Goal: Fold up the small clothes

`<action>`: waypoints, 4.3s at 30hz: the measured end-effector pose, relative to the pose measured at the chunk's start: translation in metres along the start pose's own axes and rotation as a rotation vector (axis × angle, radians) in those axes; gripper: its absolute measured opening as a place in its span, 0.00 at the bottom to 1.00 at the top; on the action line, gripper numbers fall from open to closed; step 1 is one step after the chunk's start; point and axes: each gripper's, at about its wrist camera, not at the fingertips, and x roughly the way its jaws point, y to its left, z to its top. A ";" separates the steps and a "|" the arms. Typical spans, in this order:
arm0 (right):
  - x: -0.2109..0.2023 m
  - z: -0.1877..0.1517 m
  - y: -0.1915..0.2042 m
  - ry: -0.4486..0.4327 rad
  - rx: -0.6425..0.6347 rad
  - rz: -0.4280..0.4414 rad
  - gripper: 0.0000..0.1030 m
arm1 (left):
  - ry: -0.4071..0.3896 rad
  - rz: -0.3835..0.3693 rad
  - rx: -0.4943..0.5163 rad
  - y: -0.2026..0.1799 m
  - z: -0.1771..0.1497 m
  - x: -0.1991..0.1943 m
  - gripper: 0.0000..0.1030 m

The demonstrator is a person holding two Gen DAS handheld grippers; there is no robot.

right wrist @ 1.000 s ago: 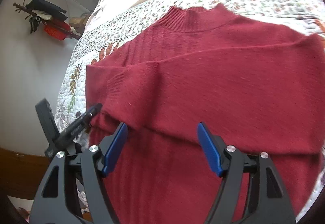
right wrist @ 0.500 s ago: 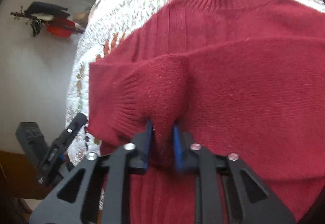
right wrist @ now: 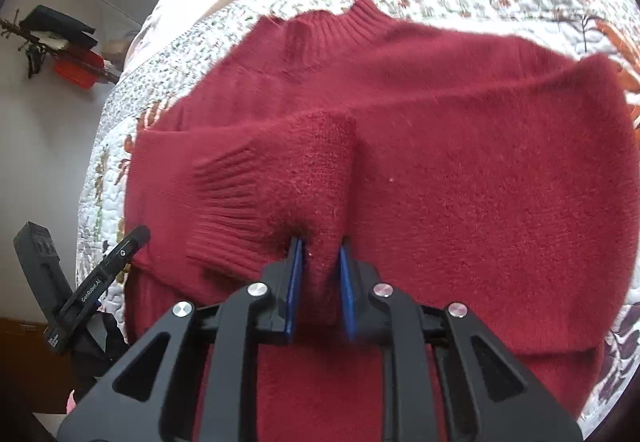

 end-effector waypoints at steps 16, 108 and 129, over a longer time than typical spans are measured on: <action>-0.019 -0.012 0.088 -0.066 -0.326 -0.075 0.48 | 0.008 -0.030 0.064 -0.023 0.009 -0.013 0.47; -0.126 -0.361 -0.106 -0.027 0.118 -0.058 0.61 | 0.254 0.050 0.164 0.087 -0.246 -0.167 0.69; -0.119 -0.366 -0.106 -0.009 0.134 0.173 0.07 | 0.287 -0.046 0.043 0.101 -0.256 -0.175 0.08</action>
